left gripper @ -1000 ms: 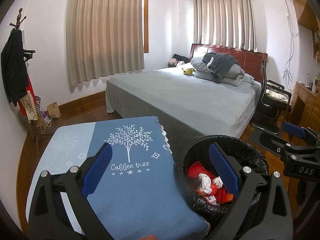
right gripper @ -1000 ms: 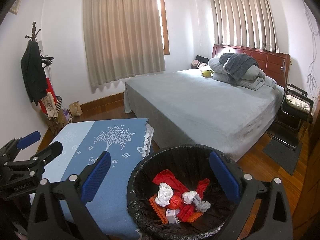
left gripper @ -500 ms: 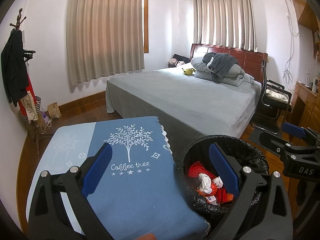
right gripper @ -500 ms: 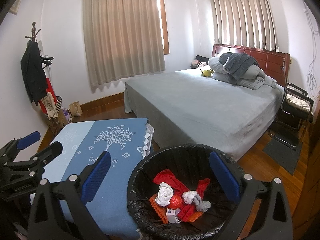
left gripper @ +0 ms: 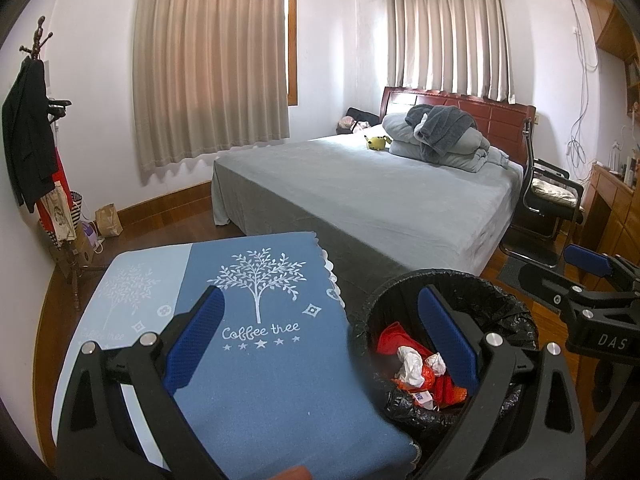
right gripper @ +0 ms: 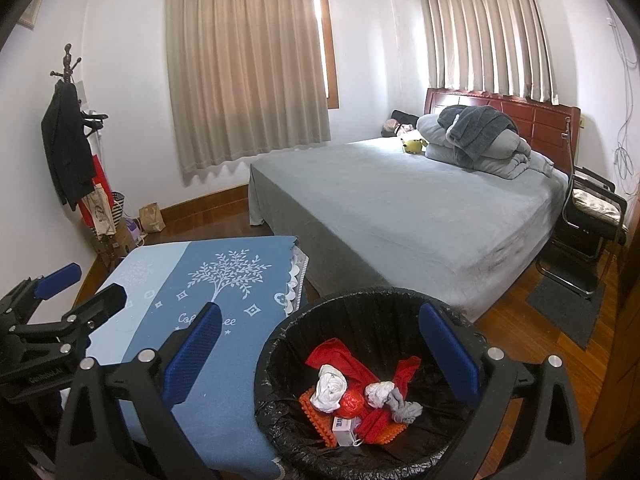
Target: Collect trash
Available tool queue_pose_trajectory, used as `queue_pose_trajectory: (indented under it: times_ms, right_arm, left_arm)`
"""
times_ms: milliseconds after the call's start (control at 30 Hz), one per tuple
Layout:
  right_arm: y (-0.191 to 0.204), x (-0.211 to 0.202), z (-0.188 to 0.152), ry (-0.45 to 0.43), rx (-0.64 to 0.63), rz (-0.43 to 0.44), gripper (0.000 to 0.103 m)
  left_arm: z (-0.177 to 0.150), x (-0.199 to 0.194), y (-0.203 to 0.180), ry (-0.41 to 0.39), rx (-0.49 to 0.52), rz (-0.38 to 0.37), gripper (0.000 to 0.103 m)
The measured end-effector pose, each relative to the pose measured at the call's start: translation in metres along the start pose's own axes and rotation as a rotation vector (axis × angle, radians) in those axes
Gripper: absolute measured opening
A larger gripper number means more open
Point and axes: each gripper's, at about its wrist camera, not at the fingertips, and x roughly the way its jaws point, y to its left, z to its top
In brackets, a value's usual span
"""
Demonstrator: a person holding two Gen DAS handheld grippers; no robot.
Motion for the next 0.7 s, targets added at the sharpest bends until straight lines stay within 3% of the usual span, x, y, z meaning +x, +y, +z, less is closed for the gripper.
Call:
queue_pose_trajectory:
  times_ms: [700]
  right_arm:
    - [-0.0002, 0.0, 0.0005, 0.0, 0.0, 0.0, 0.097]
  left_arm:
    - [0.0, 0.0004, 0.0001, 0.002, 0.0, 0.0, 0.095]
